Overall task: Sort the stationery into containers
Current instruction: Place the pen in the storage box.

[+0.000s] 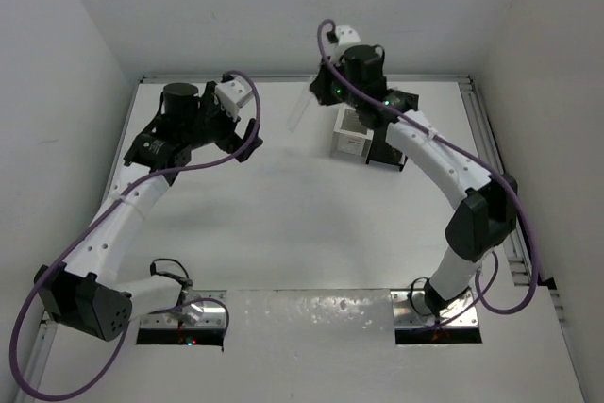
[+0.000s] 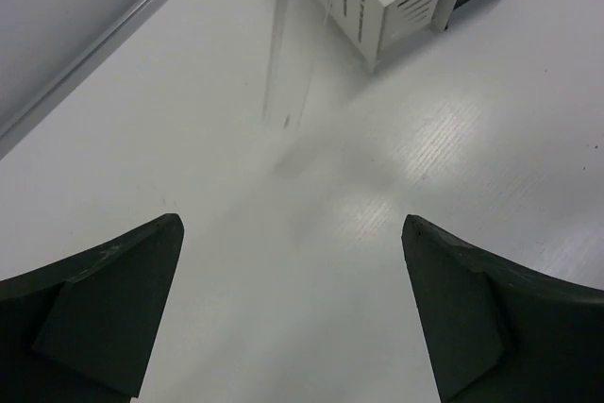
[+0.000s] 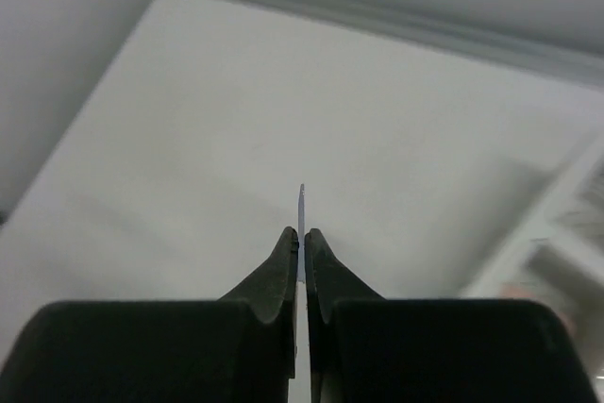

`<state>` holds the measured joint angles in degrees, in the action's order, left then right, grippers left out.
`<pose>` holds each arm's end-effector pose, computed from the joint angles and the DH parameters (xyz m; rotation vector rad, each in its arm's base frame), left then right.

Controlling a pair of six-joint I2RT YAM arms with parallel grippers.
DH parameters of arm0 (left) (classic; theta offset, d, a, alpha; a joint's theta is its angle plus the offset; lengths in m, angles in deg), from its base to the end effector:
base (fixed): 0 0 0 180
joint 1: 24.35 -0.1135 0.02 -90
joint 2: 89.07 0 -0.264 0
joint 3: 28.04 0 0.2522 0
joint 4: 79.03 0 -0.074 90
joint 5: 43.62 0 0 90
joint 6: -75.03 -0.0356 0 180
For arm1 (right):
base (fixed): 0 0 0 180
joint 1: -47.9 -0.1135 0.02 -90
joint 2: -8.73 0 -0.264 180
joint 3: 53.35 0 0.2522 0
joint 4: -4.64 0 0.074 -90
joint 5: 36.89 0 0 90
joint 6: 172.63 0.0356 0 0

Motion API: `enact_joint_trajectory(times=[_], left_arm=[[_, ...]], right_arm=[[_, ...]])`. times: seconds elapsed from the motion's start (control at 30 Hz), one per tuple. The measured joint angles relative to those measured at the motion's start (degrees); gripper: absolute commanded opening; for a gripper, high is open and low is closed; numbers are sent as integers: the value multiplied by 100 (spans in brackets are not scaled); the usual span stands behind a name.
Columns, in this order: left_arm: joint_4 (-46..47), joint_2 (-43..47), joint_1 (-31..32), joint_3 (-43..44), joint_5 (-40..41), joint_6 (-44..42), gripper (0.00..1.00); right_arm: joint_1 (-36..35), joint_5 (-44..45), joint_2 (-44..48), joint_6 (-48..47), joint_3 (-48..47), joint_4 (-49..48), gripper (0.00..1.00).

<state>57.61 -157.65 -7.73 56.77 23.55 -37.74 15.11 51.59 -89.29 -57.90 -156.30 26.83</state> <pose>0.2459 -0.0878 0.3810 0.9089 1.8048 -0.3386 0.3465 0.2243 0.3641 -0.1548 1.9287 0.7081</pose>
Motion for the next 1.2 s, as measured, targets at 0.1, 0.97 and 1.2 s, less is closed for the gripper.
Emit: enact_joint_trajectory(times=[0.1, 0.97, 1.2], left_arm=[[-20, 186, -101, -127, 103, 236, 100], [334, 667, -1108, -1261, 774, 907, 100], [404, 664, -1119, -1268, 776, 938, 100]], right_arm=[[573, 452, -168, -581, -654, 479, 0], [1749, 535, -903, -2994, -962, 861, 0], [2013, 321, -951, -2664, -658, 619, 42]])
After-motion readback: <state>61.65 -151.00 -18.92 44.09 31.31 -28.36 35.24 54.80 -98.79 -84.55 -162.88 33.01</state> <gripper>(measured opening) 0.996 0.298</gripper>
